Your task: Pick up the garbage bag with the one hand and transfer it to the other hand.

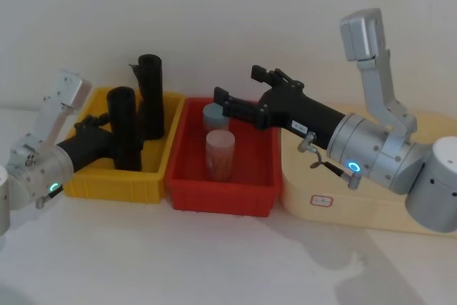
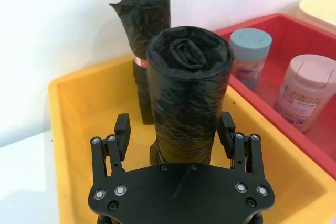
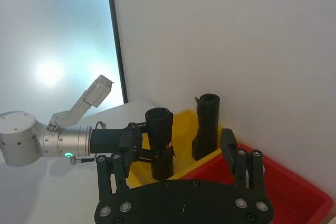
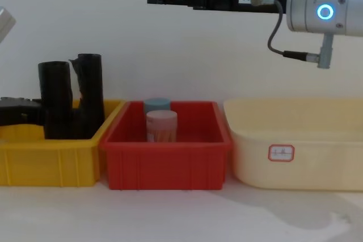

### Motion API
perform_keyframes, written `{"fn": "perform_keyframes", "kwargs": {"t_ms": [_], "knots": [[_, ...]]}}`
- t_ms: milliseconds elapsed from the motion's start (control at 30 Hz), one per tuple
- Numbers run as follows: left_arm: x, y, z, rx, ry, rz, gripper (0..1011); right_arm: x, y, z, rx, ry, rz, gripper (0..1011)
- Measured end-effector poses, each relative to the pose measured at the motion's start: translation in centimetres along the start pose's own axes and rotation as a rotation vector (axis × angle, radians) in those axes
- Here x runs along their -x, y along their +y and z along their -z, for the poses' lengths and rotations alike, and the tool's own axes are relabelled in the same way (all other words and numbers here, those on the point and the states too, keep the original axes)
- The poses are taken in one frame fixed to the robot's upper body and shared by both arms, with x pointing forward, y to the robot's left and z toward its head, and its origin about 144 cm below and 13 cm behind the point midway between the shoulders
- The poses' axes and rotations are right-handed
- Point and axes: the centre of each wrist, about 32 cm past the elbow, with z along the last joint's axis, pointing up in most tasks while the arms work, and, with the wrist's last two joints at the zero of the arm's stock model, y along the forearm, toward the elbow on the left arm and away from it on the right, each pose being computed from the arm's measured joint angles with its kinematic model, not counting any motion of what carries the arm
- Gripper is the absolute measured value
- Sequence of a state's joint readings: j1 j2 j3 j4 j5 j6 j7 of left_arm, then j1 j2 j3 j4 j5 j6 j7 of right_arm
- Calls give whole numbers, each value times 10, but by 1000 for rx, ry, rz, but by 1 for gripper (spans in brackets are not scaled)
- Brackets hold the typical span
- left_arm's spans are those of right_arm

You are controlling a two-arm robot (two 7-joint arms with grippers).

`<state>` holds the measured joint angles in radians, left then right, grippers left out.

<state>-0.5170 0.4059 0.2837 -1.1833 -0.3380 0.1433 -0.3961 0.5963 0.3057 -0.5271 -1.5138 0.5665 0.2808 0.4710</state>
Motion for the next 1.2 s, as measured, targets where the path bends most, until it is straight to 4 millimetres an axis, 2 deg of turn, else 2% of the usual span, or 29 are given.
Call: {"fn": "perform_keyframes", "kwargs": {"t_ms": [533, 833, 967, 1000, 1100, 1200], "knots": [[0, -1, 6, 44, 5, 25, 1000, 2, -2, -1, -9, 2, 2, 1000], [0, -1, 7, 53, 8, 30, 816, 2, -3, 1, -5, 11, 10, 1000], [0, -1, 7, 55, 9, 31, 659, 0, -3, 3, 9, 20, 17, 1000], [0, -1, 7, 56, 9, 32, 659, 0, -3, 3, 9, 20, 17, 1000], [1, -1, 7, 57, 9, 32, 544, -4, -2, 6, 27, 31, 24, 1000], [0, -1, 8, 58, 9, 32, 497, -8, -1, 9, 44, 42, 30, 1000]]}}
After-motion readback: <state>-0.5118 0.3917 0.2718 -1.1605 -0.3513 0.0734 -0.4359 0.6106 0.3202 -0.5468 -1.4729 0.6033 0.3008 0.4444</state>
